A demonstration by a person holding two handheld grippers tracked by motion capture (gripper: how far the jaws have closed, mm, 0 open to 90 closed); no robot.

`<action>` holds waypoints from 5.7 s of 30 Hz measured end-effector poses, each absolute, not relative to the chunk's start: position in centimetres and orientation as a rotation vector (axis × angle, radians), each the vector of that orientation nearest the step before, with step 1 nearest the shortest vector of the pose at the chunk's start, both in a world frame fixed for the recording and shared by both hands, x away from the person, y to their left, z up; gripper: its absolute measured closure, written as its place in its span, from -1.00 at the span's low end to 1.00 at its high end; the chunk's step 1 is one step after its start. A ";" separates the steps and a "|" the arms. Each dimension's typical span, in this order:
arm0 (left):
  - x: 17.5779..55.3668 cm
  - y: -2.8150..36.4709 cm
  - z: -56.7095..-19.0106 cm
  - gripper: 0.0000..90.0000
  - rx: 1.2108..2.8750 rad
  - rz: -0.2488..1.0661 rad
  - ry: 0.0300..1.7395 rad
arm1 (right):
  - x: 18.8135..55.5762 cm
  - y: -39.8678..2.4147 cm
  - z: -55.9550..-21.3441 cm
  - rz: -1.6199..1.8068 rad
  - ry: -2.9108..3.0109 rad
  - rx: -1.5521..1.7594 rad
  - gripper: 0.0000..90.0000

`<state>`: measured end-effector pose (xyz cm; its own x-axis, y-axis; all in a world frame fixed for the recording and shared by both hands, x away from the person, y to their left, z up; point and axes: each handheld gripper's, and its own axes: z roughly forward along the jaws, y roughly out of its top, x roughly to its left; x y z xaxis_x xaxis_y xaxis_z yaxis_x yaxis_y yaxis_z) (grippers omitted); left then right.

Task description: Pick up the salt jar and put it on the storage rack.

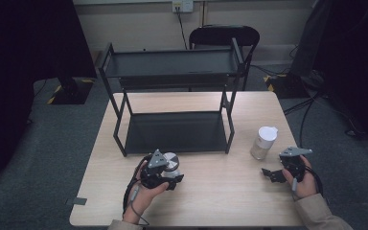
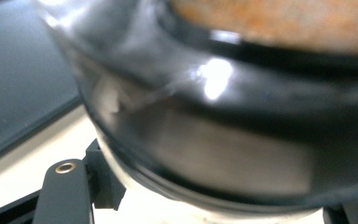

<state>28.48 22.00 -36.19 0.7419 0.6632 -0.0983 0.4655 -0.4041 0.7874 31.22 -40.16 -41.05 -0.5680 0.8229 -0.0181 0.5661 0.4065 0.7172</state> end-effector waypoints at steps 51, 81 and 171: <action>33.3 20.6 -25.2 -0.31 2.101 0.359 0.804 | 31.2 -40.1 -41.0 0.958 2.299 1.197 -1.00; 35.7 20.0 -20.3 -0.31 2.114 0.380 0.812 | 31.2 -40.1 -41.0 0.958 2.298 1.197 -1.00; 40.9 18.1 -9.1 -0.31 2.066 0.498 0.893 | 31.2 -40.1 -41.0 0.958 2.298 1.197 -1.00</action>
